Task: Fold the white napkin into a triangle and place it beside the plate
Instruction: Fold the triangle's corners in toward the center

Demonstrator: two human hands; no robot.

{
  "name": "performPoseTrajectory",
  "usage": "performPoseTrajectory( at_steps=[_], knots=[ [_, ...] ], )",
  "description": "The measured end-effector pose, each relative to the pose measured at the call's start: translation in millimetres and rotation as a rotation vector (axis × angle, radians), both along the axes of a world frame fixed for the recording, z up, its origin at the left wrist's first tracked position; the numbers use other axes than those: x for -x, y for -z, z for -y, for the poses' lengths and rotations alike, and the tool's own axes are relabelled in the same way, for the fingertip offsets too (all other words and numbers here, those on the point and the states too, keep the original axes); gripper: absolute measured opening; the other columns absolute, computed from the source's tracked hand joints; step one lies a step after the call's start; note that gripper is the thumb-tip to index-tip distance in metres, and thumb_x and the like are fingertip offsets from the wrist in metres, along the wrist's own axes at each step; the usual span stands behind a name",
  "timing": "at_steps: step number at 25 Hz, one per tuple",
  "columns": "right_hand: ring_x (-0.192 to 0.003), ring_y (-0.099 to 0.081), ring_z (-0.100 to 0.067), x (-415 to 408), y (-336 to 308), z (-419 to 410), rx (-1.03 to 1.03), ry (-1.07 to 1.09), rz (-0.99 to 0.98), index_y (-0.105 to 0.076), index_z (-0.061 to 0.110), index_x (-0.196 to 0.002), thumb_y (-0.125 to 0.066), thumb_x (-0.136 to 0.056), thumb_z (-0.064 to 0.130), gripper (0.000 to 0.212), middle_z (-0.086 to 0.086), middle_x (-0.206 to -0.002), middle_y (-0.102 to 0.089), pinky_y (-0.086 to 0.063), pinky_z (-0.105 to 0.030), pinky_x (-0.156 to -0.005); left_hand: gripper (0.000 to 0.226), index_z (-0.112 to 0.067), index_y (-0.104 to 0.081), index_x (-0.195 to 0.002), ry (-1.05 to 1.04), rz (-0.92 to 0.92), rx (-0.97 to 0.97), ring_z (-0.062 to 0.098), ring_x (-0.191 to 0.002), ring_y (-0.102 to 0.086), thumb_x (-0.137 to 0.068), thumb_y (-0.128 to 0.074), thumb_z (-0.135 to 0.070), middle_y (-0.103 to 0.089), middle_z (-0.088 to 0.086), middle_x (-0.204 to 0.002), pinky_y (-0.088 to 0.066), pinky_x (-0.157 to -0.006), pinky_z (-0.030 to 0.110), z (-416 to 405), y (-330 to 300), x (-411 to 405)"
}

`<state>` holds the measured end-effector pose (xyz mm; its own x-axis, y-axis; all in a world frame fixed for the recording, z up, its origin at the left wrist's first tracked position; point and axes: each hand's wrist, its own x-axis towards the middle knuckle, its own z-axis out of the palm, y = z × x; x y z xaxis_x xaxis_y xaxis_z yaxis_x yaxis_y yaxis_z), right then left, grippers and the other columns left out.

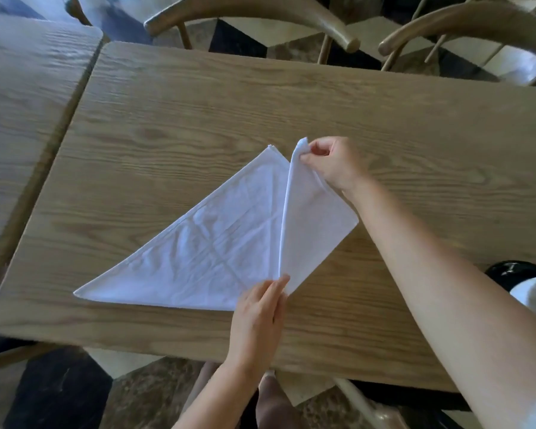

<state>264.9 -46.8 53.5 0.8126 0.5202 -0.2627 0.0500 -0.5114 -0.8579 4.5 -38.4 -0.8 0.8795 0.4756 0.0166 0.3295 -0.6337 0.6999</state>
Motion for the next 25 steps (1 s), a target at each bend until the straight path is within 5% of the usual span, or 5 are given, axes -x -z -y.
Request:
performPoseTrajectory(
  at_steps=[7,13,16,20,25],
  knots=[
    [-0.073,-0.052,-0.014,-9,40,-30,0.324,-0.004,0.131,-0.068,0.014,-0.081,-0.065,-0.080,0.026,0.012,0.010,-0.065,-0.055,-0.030,-0.034,-0.088,0.028,-0.017,-0.070,-0.098,0.022,-0.042,-0.236,0.020,-0.065,-0.054,-0.073,-0.076,-0.006,-0.059,-0.002,-0.071,-0.045,-0.057,0.033,-16,6,-2],
    [-0.075,-0.054,-0.016,-6,51,-35,0.288,-0.071,0.357,-0.059,0.023,-0.069,-0.064,-0.079,0.029,0.013,0.006,-0.069,-0.059,-0.012,-0.030,-0.071,0.030,-0.018,-0.068,-0.108,0.129,-0.005,-0.407,0.022,-0.122,-0.051,-0.085,-0.049,-0.018,-0.060,0.001,-0.128,-0.035,-0.091,0.040,-20,15,-1],
    [-0.100,-0.056,-0.025,-3,47,-36,0.373,-0.131,0.541,-0.065,0.018,-0.098,-0.063,-0.081,0.030,0.021,-0.005,-0.101,-0.067,-0.022,-0.034,-0.082,0.045,-0.016,-0.056,-0.128,0.216,-0.100,-0.420,0.022,-0.133,-0.039,-0.084,-0.046,-0.015,-0.047,0.000,-0.141,-0.027,-0.103,0.044,-21,19,2],
    [-0.142,-0.022,-0.026,51,54,-2,0.378,-0.560,0.928,-0.028,0.014,-0.144,-0.033,-0.093,0.034,0.055,-0.007,-0.152,-0.029,-0.014,-0.048,-0.111,0.049,-0.014,-0.044,-0.137,0.269,-0.161,-0.390,0.023,-0.137,-0.031,-0.092,-0.038,-0.032,-0.038,0.002,-0.147,-0.023,-0.108,0.047,-21,22,6],
    [-0.145,-0.002,-0.014,52,81,5,0.568,-0.764,0.753,-0.003,0.017,-0.148,-0.029,-0.098,0.035,0.059,0.004,-0.157,0.001,0.005,-0.043,-0.116,0.059,-0.015,-0.035,-0.142,0.362,-0.242,-0.427,0.019,-0.140,-0.025,-0.094,-0.030,-0.048,-0.032,-0.001,-0.151,-0.021,-0.108,0.051,-18,26,24]
  ],
)
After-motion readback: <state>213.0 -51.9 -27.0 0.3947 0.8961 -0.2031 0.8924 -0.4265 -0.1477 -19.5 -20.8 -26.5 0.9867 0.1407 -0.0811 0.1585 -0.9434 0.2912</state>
